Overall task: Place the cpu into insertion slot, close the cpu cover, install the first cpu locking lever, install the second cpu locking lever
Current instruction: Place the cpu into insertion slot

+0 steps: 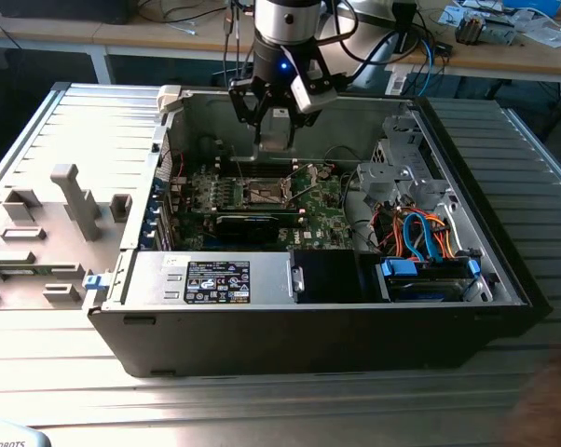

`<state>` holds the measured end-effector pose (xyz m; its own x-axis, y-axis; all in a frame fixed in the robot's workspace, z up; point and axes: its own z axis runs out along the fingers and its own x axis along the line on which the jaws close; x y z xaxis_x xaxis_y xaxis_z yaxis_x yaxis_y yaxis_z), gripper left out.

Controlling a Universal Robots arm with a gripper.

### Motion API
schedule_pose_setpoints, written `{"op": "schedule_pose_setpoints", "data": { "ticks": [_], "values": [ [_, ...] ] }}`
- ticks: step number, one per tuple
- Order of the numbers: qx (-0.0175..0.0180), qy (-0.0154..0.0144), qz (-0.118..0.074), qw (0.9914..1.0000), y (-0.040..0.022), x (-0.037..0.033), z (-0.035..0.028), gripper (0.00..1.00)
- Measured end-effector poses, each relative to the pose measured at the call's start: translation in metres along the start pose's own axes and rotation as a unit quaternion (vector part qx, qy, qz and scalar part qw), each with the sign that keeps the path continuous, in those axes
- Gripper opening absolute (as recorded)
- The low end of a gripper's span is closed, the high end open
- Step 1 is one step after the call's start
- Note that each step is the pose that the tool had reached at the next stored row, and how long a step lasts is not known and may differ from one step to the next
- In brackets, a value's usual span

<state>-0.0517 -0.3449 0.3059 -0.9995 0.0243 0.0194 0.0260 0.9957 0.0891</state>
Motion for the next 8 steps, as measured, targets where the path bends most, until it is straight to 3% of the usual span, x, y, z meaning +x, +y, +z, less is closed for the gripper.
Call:
{"op": "schedule_pose_setpoints", "data": {
  "ticks": [8],
  "values": [
    [0.0, 0.0, 0.0, 1.0, -0.0002, 0.0001, 0.0025, 0.55]
  ]
}}
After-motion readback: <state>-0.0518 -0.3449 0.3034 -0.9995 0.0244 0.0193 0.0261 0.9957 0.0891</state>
